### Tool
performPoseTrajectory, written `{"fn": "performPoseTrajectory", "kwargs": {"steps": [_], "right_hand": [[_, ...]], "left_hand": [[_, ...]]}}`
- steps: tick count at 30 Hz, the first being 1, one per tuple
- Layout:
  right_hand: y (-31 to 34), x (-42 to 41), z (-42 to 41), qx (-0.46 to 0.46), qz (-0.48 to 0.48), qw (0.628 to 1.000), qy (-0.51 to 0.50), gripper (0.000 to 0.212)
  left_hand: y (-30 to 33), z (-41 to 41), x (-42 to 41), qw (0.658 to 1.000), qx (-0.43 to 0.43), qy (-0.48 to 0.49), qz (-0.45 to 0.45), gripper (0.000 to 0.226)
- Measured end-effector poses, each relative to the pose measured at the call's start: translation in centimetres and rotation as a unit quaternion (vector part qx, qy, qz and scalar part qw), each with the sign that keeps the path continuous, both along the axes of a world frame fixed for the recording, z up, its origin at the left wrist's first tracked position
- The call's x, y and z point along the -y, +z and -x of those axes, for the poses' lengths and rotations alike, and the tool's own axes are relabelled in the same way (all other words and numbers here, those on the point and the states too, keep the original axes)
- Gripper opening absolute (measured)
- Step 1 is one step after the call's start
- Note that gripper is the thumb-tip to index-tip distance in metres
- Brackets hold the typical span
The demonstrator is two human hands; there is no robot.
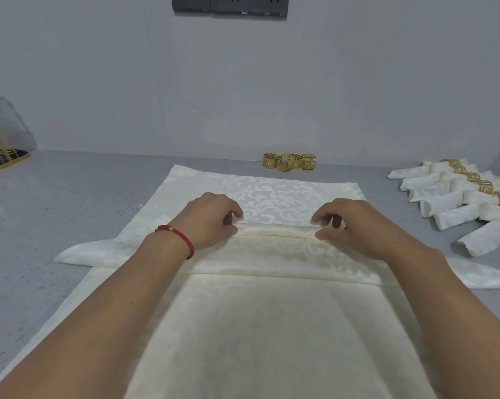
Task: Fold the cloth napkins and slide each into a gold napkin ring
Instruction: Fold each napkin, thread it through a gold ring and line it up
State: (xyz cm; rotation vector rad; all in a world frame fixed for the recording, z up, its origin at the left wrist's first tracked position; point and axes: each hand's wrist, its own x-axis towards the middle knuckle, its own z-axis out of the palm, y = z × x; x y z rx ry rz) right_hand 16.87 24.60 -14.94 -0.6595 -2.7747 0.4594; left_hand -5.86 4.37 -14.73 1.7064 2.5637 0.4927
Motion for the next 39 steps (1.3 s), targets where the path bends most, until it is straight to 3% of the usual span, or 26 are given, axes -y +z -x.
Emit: {"fn": "performPoseTrajectory", "kwargs": {"steps": [5, 9, 12, 14, 19, 21, 23, 26, 32, 35, 39], "right_hand": [[-0.2, 0.2, 0.3, 0.008, -0.002, 1.000, -0.026, 0.004], [-0.4, 0.9, 1.3, -0.008, -0.084, 0.995, -0.046, 0.009], [-0.1, 0.9, 1.2, 0.026, -0.074, 0.996, -0.038, 0.009], [0.2, 1.0, 0.7, 0.038, -0.046, 0.998, -0.032, 0.005], [-0.1, 0.8, 0.4, -0.015, -0.006, 1.000, -0.022, 0.008], [-0.2, 0.9, 0.4, 0.006, 0.009, 1.000, -0.013, 0.005], [-0.2, 0.8, 0.5, 0.025, -0.004, 1.000, -0.003, 0.013], [-0.4, 0.8, 0.7, 0.009, -0.021, 1.000, -0.006, 0.006], [-0.8, 1.2, 1.9, -0.028, -0.114, 0.993, -0.024, 0.006], [-0.6, 1.5, 2.1, 0.008, -0.141, 0.990, -0.013, 0.007], [0.1, 1.7, 1.3, 0.028, -0.062, 0.998, -0.009, 0.006]], "left_hand": [[-0.2, -0.4, -0.2, 0.998, -0.067, 0.009, 0.006, 0.007], [-0.5, -0.7, -0.2, 0.994, -0.102, 0.016, -0.033, 0.021], [0.0, -0.6, -0.1, 0.993, -0.114, 0.003, 0.015, 0.033], [0.3, -0.7, 0.0, 0.995, -0.095, 0.003, 0.040, 0.029], [0.2, -0.2, 0.1, 1.000, -0.007, 0.004, -0.002, 0.008], [0.1, -0.2, 0.1, 1.000, -0.002, 0.007, 0.022, 0.013], [0.1, -0.2, -0.1, 0.998, -0.044, 0.007, 0.041, 0.015], [0.0, -0.5, -0.2, 0.996, -0.086, 0.014, 0.025, 0.007], [-0.7, -0.6, -0.6, 0.985, -0.168, 0.016, -0.045, 0.020], [-0.5, -0.5, -0.4, 0.986, -0.163, -0.003, -0.025, 0.028], [0.4, -0.9, 0.2, 0.997, -0.067, -0.010, 0.032, 0.014]]}}
